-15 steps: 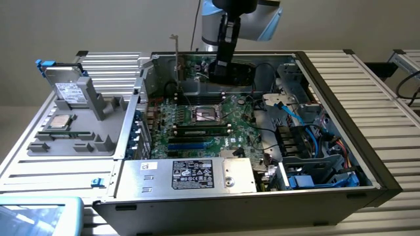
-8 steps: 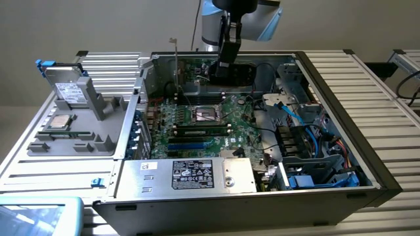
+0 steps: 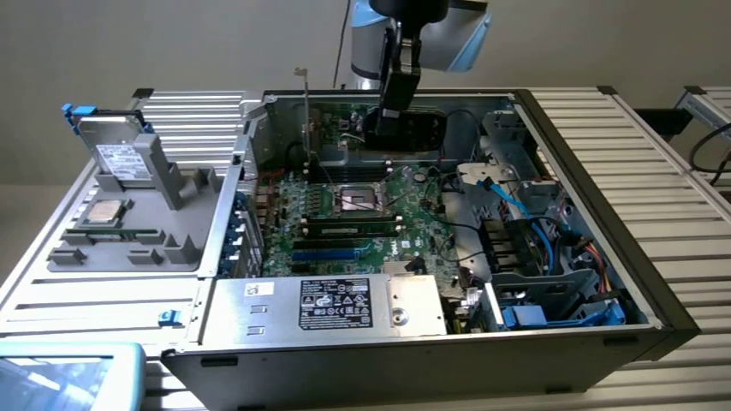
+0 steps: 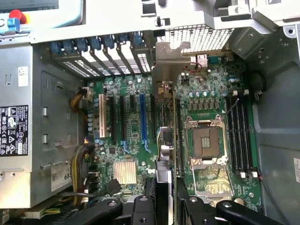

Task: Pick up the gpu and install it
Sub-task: 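Insert the gpu into the slot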

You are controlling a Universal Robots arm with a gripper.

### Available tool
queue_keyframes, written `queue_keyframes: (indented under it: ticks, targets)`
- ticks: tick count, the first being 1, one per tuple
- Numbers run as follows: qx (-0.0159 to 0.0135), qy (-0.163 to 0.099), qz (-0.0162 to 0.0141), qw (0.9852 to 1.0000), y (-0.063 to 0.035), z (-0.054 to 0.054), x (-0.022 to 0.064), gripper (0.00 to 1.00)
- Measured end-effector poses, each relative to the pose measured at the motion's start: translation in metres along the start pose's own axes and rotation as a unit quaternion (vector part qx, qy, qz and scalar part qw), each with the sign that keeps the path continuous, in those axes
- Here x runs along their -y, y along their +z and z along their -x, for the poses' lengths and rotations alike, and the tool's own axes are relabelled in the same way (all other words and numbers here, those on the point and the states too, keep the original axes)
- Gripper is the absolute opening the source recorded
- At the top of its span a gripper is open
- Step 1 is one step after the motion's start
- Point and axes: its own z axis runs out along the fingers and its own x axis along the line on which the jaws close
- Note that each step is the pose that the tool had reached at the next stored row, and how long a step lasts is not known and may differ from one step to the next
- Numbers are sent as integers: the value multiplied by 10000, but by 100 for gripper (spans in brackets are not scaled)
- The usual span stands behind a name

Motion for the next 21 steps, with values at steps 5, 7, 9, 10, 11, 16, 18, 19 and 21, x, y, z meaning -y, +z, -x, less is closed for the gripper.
queue_keyframes:
  ticks: [5,7,9,10,11,16,18,19,21]
  targets:
    - [15,4,-61,10000,13,-8,-113,28]
    - [50,1,-64,10000,19,-13,-154,28]
    - [187,-11,-55,9998,27,-20,-185,28]
    - [259,-18,-51,9997,30,-24,-200,28]
    - [323,-24,-47,9995,34,-30,-213,28]
    - [349,-27,-60,9994,60,-45,-291,28]
    - [350,-27,-69,9994,72,-54,-337,28]
    - [349,-27,-71,9994,77,-60,-359,28]
    - [349,-29,-74,9994,92,-86,-376,28]
